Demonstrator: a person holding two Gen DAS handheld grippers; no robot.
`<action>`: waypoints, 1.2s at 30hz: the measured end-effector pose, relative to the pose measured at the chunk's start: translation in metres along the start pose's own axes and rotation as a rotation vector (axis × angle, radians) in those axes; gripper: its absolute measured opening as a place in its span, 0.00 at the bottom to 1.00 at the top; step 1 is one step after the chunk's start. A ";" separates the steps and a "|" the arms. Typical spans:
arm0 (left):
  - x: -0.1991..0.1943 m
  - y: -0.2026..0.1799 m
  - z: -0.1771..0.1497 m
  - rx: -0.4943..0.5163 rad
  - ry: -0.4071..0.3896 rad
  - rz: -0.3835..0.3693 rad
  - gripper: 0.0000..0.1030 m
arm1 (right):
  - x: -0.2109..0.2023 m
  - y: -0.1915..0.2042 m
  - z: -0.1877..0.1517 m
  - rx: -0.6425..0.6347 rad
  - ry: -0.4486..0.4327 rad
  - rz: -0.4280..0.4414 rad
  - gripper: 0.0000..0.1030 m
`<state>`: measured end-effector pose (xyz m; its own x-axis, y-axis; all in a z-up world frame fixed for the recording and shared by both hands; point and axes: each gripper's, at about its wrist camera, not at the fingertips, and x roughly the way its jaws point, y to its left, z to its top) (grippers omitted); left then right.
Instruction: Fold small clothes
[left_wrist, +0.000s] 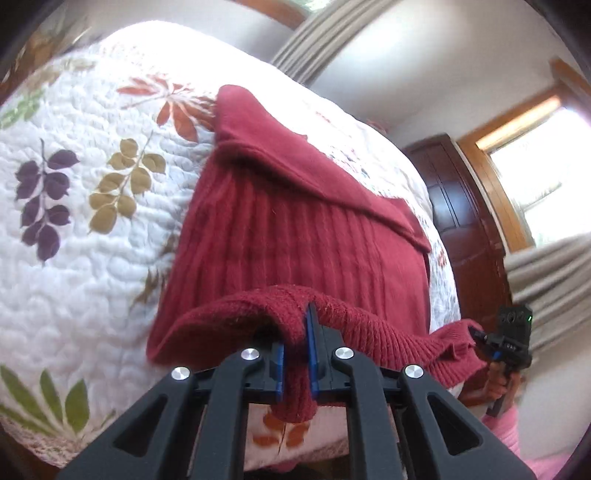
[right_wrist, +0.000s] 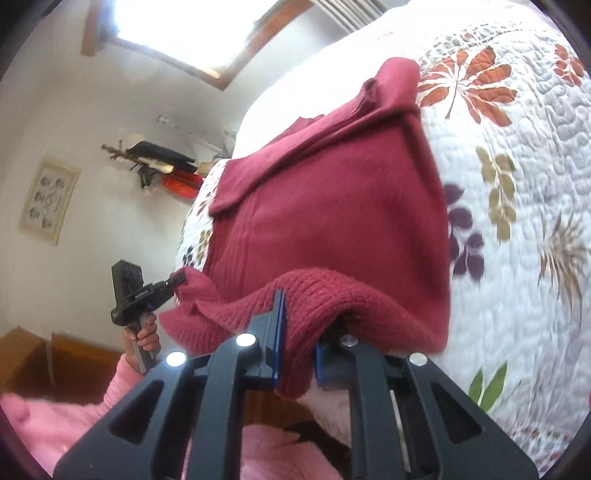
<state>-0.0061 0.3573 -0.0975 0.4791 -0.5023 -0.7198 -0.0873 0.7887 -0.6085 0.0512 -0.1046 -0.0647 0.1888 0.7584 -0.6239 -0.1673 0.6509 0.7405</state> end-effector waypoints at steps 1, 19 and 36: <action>0.004 0.006 0.007 -0.028 -0.003 0.002 0.09 | -0.001 -0.007 0.010 0.018 0.001 0.000 0.11; -0.003 0.049 0.054 -0.183 -0.078 0.088 0.38 | -0.003 -0.071 0.095 0.237 -0.031 -0.027 0.49; 0.012 0.004 0.023 0.004 0.103 0.142 0.50 | 0.010 -0.033 0.052 0.034 0.119 -0.203 0.52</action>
<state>0.0190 0.3623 -0.1007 0.3697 -0.4196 -0.8290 -0.1443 0.8555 -0.4973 0.1086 -0.1202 -0.0828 0.0998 0.6124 -0.7842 -0.1043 0.7902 0.6039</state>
